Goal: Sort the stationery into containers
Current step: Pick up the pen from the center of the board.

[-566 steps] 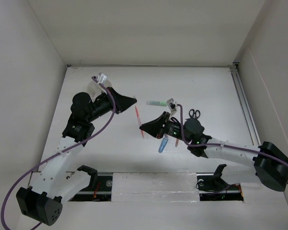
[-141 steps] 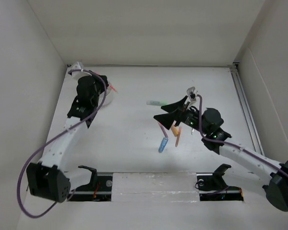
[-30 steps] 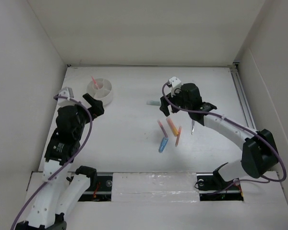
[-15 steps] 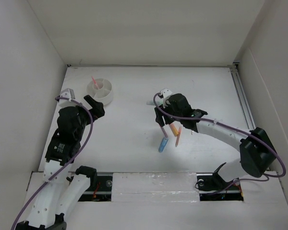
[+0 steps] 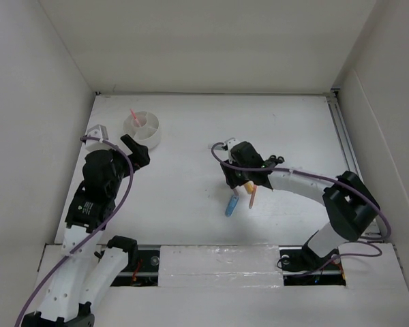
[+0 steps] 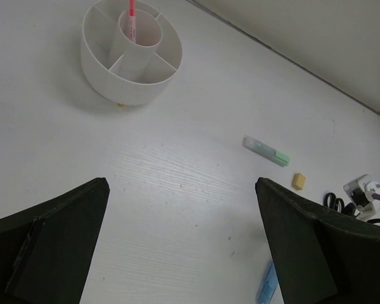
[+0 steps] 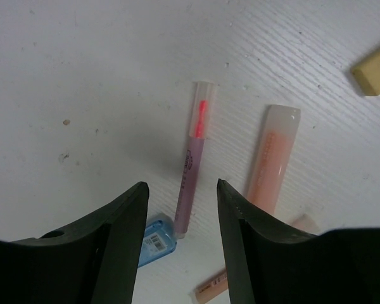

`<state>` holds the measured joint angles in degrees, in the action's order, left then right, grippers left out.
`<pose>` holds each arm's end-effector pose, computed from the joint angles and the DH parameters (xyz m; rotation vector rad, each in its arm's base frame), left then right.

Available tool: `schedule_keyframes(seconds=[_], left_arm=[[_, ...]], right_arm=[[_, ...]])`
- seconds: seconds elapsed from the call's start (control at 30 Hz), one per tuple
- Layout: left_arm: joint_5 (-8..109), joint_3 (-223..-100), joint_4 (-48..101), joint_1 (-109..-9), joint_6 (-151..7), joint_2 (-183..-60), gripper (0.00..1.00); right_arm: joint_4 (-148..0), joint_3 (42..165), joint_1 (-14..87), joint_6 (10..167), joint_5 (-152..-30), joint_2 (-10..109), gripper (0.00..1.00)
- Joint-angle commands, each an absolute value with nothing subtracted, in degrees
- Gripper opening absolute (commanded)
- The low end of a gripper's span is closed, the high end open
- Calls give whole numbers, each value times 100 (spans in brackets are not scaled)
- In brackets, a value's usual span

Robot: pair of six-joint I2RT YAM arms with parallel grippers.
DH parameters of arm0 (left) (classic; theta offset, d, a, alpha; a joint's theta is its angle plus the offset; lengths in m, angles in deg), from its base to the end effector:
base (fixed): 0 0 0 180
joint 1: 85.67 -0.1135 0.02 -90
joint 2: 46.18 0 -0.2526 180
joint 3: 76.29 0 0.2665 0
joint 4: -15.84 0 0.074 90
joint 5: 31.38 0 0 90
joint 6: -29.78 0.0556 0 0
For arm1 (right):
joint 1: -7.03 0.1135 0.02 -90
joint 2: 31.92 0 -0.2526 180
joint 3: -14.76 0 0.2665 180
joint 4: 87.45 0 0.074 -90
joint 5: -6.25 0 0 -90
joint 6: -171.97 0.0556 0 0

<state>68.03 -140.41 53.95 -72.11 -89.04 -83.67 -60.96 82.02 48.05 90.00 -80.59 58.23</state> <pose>0.1811 -0.0343 0.3610 -0.3552 1.7492 -0.3895 0.2665 0.2277 0.1641 -0.6734 2.3623 0.3157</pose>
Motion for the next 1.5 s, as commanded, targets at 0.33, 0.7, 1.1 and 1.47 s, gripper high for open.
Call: schedule_keyframes(seconds=[0.33, 0.7, 1.1, 1.47], left_arm=[[6750, -14098, 5170, -7170, -8870, -8388, 100], [6750, -14098, 5170, -7170, -8817, -8283, 100], [5890, -14036, 4898, -7170, -8694, -8283, 100], [4070, -13975, 4353, -7170, -8571, -8336, 100]], right_arm=[[-6328, 7997, 5000, 9234, -8024, 6378, 50], [-6310, 8111, 5001, 9234, -8138, 6880, 5], [-7066, 9481, 5334, 9129, -8717, 6581, 0], [-8776, 10046, 5959, 10110, -9912, 6398, 0]])
